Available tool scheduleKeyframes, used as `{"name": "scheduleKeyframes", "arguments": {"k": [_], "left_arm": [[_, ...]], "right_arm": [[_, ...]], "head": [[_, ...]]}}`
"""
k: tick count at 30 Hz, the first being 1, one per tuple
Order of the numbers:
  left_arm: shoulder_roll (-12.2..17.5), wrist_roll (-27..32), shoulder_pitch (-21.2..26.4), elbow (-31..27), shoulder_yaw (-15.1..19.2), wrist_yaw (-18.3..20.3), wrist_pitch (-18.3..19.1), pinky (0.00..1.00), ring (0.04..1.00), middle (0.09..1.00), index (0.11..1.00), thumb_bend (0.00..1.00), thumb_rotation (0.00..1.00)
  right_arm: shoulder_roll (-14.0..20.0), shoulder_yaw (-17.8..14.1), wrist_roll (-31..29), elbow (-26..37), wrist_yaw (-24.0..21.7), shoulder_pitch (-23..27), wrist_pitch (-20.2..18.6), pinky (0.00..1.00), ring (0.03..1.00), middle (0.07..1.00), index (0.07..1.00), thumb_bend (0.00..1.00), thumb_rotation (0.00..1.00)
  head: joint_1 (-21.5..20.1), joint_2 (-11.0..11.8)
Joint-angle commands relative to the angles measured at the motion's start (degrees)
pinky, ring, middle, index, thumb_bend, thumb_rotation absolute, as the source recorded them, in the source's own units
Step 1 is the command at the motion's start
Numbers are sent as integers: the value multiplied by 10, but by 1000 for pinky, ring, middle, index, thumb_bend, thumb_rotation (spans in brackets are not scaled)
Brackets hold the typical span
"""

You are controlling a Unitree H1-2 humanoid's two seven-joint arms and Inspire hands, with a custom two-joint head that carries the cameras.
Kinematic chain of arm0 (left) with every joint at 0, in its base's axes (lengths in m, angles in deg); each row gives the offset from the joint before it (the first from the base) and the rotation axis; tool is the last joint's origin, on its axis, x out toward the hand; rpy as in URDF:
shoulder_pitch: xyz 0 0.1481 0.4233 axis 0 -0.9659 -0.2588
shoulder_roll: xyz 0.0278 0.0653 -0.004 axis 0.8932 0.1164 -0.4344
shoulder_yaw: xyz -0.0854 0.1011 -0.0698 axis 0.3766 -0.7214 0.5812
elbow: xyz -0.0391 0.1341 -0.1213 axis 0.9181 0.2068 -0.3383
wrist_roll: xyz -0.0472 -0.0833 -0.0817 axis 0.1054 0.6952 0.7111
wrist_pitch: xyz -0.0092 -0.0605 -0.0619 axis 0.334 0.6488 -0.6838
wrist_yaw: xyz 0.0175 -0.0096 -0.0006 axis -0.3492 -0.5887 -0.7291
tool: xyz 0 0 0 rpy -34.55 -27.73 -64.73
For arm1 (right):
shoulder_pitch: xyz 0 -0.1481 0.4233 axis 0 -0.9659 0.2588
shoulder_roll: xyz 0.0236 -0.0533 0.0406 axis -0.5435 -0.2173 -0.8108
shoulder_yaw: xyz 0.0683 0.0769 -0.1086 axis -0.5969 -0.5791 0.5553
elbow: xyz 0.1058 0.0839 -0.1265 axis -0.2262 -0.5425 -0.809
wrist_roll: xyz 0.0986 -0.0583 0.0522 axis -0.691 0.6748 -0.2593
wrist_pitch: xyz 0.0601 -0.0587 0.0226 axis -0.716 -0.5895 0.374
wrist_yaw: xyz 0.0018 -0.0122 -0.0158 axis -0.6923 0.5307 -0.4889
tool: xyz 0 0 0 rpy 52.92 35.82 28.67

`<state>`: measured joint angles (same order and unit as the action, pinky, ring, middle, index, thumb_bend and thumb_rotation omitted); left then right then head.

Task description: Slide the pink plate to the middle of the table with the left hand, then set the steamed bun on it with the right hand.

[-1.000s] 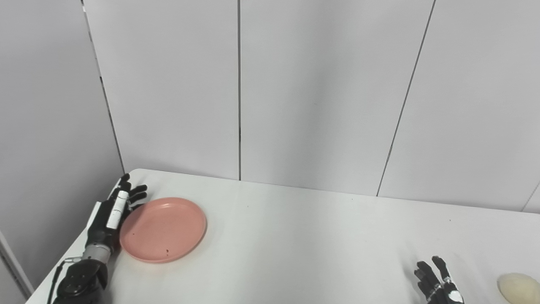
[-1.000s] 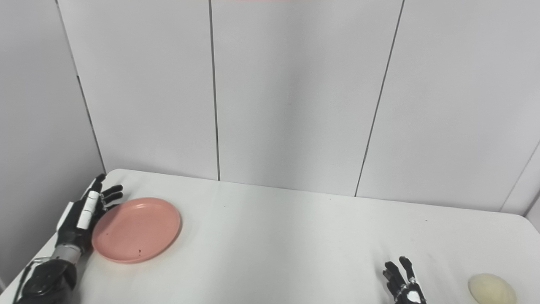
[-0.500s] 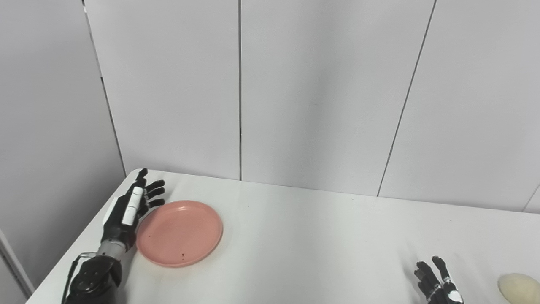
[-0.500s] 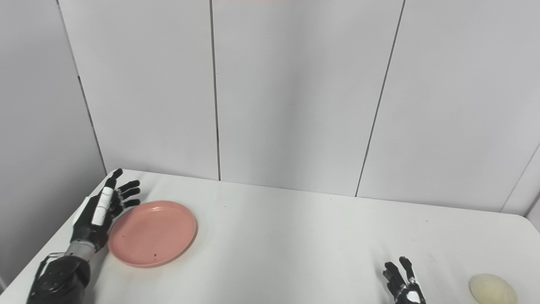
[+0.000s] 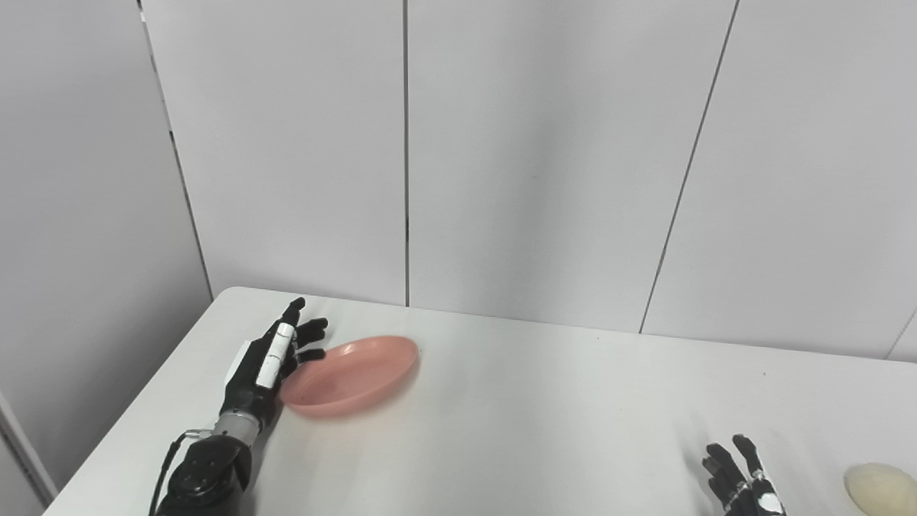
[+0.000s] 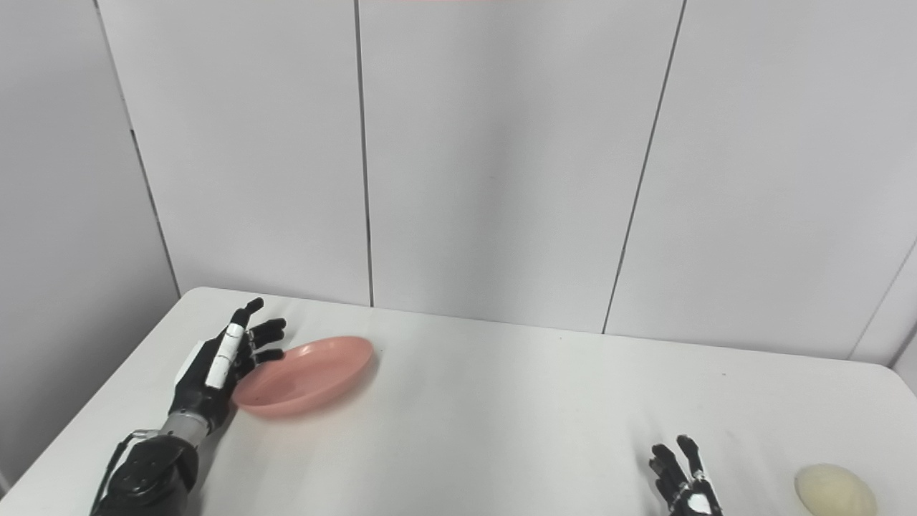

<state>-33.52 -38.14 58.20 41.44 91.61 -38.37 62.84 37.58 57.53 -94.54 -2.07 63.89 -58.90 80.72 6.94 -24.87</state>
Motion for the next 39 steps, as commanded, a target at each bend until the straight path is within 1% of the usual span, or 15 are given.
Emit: {"name": "scheduleKeyframes", "arguments": {"k": [1,7,15,21,26,32,39], "left_arm": [[-1,-4,16,-21,-4,-1,3,711,816,793,921,900,908],[-8,-7,11,-39,-9,-7,19,702,806,789,918,934,895],[-20,-8,8,-66,-19,-8,36,703,812,794,913,884,927],[-37,-8,10,-71,-29,-2,40,696,815,795,920,879,926],[-56,-13,14,-66,-40,-3,38,673,810,788,925,918,910],[-73,-14,18,-58,-50,0,39,685,813,791,918,921,901],[-88,-21,25,-36,-65,8,27,711,823,798,932,901,917]], "right_arm": [[-9,3,-4,-21,-6,-17,25,987,933,909,965,721,917],[-11,3,-2,-25,-5,-16,29,977,927,907,961,718,915],[-12,2,2,-29,-3,-14,31,964,919,899,954,723,910],[-14,2,-1,-24,-3,-17,26,965,921,901,958,721,906],[-13,4,2,-21,-4,-18,27,960,919,903,955,735,906],[-15,5,-4,-19,-6,-19,27,973,925,901,958,733,898],[-15,8,1,-17,-6,-19,28,969,921,897,962,737,906]], "head": [[0,-1],[-2,-1],[-2,-1],[-7,-3],[-10,-5],[-15,-7],[-22,-11]]}}
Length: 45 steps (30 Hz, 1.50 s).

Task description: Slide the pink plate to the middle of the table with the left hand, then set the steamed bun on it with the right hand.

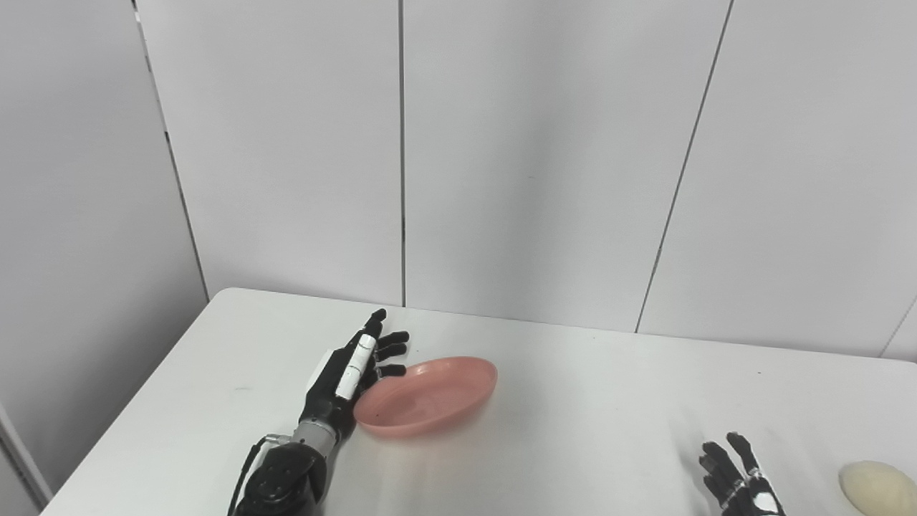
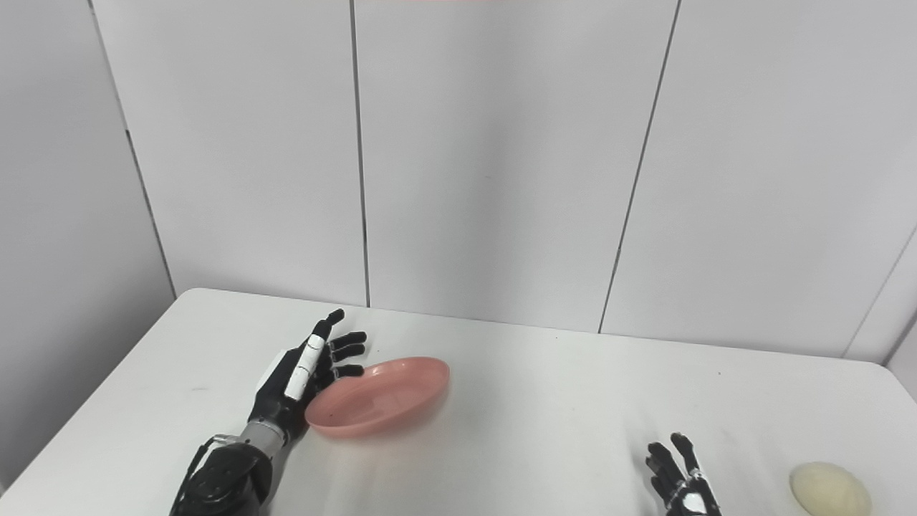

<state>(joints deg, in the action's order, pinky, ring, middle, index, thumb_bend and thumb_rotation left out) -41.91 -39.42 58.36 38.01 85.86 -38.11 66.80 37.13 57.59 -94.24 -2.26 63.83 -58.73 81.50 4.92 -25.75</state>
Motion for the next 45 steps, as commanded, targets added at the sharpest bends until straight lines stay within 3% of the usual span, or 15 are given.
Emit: {"name": "scheduleKeyframes", "arguments": {"k": [1,17,37,45], "left_arm": [[-4,-9,24,-1,-9,6,-12,709,823,799,932,901,918],[-43,-25,37,28,-29,-8,-23,673,803,785,920,895,923],[-91,-35,65,89,-44,-14,-36,724,807,791,932,826,915],[-98,-38,73,100,-48,-9,-32,730,820,803,949,857,924]], "right_arm": [[-11,7,-3,-14,-6,-21,20,969,920,897,963,738,905],[-20,14,6,-7,-2,-23,19,956,914,890,960,756,893],[-30,16,16,-1,3,-25,17,931,901,884,949,777,879],[-36,23,24,6,8,-27,12,927,899,880,944,785,876]], "head": [[-2,-2],[-26,-8],[-49,-16],[-72,-22]]}}
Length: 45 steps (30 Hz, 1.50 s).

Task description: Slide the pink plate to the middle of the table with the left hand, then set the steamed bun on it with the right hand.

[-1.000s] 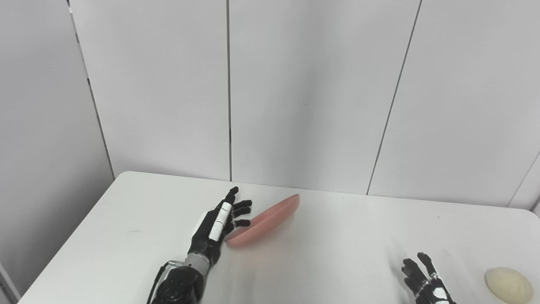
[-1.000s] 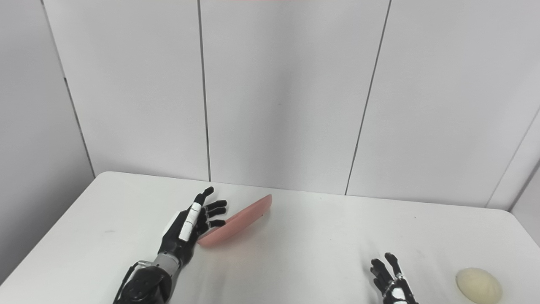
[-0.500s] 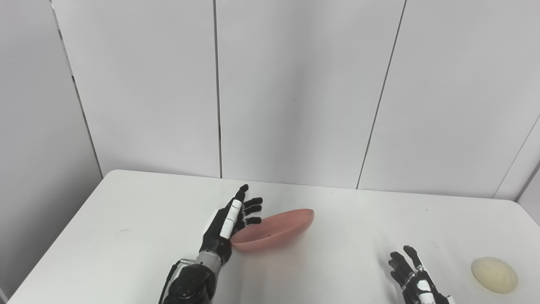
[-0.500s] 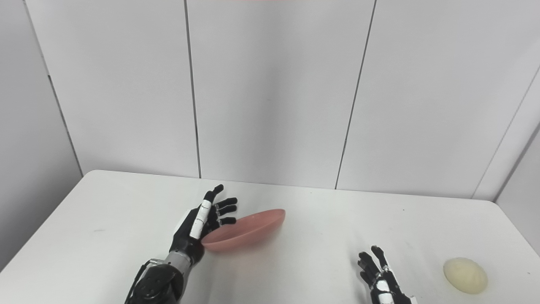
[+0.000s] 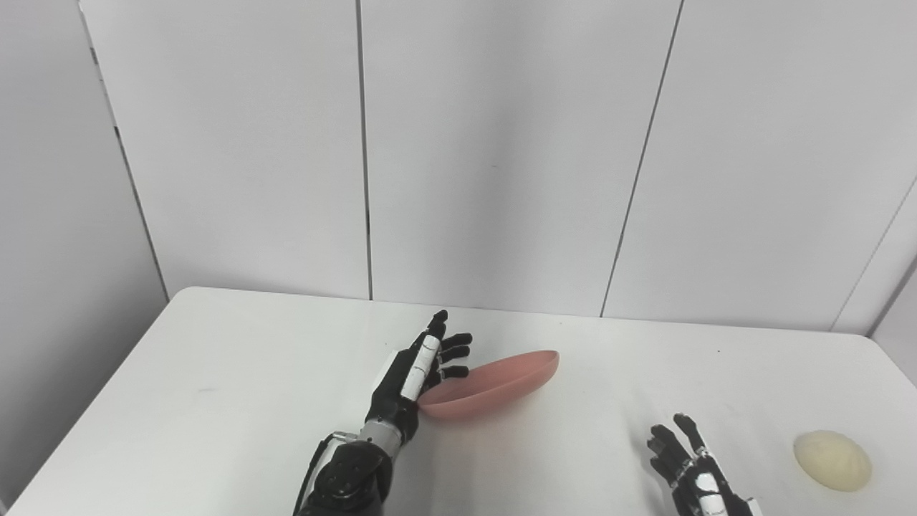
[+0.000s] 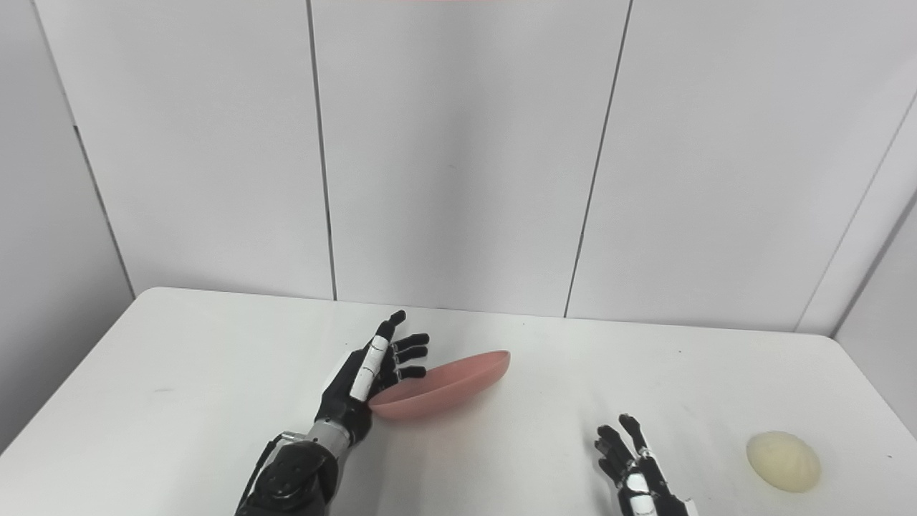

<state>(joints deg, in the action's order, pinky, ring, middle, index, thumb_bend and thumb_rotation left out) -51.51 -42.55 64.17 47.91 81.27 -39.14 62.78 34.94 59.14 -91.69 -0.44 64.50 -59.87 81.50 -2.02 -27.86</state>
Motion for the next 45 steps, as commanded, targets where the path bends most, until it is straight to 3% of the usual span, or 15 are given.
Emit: {"name": "scheduleKeyframes", "arguments": {"k": [1,16,22,30,34,39,45], "left_arm": [[-2,-8,14,0,-4,2,8,728,823,809,950,853,930],[0,-28,5,-12,-21,1,9,709,822,806,951,803,946],[-7,13,-11,-79,3,15,69,722,832,811,941,864,933],[-6,36,-28,-157,13,19,98,715,820,796,937,874,940],[-8,50,-26,-171,29,19,93,721,814,784,900,870,888],[-8,56,-19,-179,37,21,83,702,800,769,892,844,900],[-17,80,-11,-181,58,25,64,675,786,756,888,806,830]], "right_arm": [[-15,8,-1,-13,2,-16,13,926,897,878,941,784,872],[-29,22,24,-4,20,-16,6,912,887,872,940,781,875],[-35,28,34,4,28,-16,-5,912,890,870,934,780,863],[-42,41,50,7,36,-14,-10,915,892,878,939,758,865],[-46,45,56,8,39,-14,-7,911,889,876,936,718,880],[-49,47,57,13,38,-16,-9,908,883,867,933,719,879],[-50,49,64,20,38,-18,-13,904,883,870,938,730,888]], "head": [[-4,-1],[-48,-10],[-77,-16],[-99,-20],[-104,-23],[-109,-26],[-111,-29]]}}
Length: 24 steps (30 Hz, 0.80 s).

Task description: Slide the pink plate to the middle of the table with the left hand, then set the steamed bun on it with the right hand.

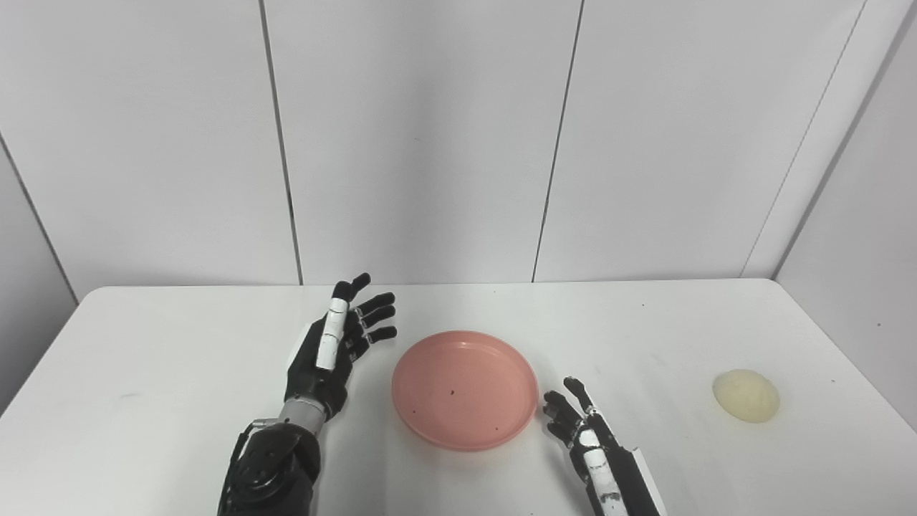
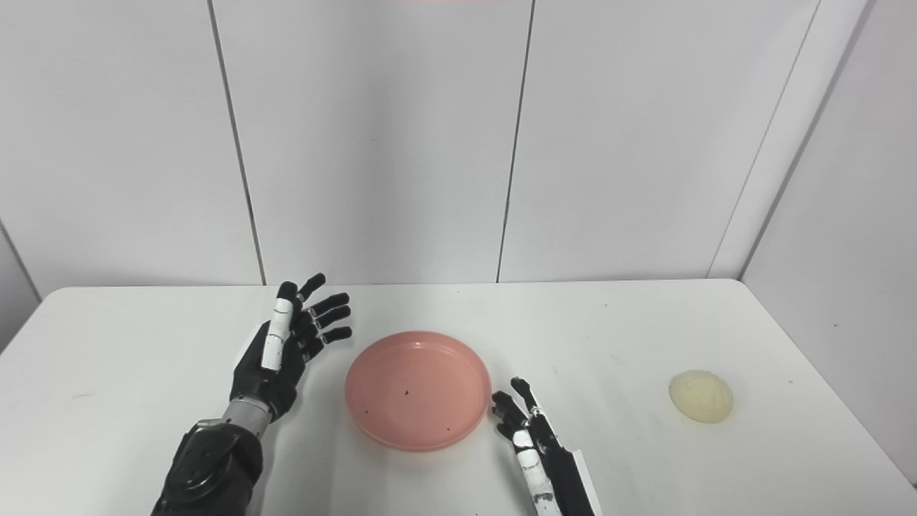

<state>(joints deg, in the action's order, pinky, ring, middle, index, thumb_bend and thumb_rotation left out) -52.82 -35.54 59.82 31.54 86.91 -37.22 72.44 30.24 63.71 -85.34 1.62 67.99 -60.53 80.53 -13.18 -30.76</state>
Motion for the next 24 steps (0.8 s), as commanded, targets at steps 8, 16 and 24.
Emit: {"name": "scheduleKeyframes", "arguments": {"k": [8,16,24], "left_arm": [[-2,14,35,0,5,5,-61,653,776,753,886,811,808],[2,2,32,26,-3,2,-58,699,788,752,879,830,808],[4,-18,23,66,-3,-4,-122,724,780,748,872,821,788]], "right_arm": [[-2,2,0,1,4,-12,-7,903,877,864,933,734,886],[-3,1,1,2,5,-13,-7,897,876,861,929,741,883],[-6,6,0,14,10,-19,-13,905,883,864,926,742,875]], "head": [[0,-1],[-5,-3],[-16,-11]]}}
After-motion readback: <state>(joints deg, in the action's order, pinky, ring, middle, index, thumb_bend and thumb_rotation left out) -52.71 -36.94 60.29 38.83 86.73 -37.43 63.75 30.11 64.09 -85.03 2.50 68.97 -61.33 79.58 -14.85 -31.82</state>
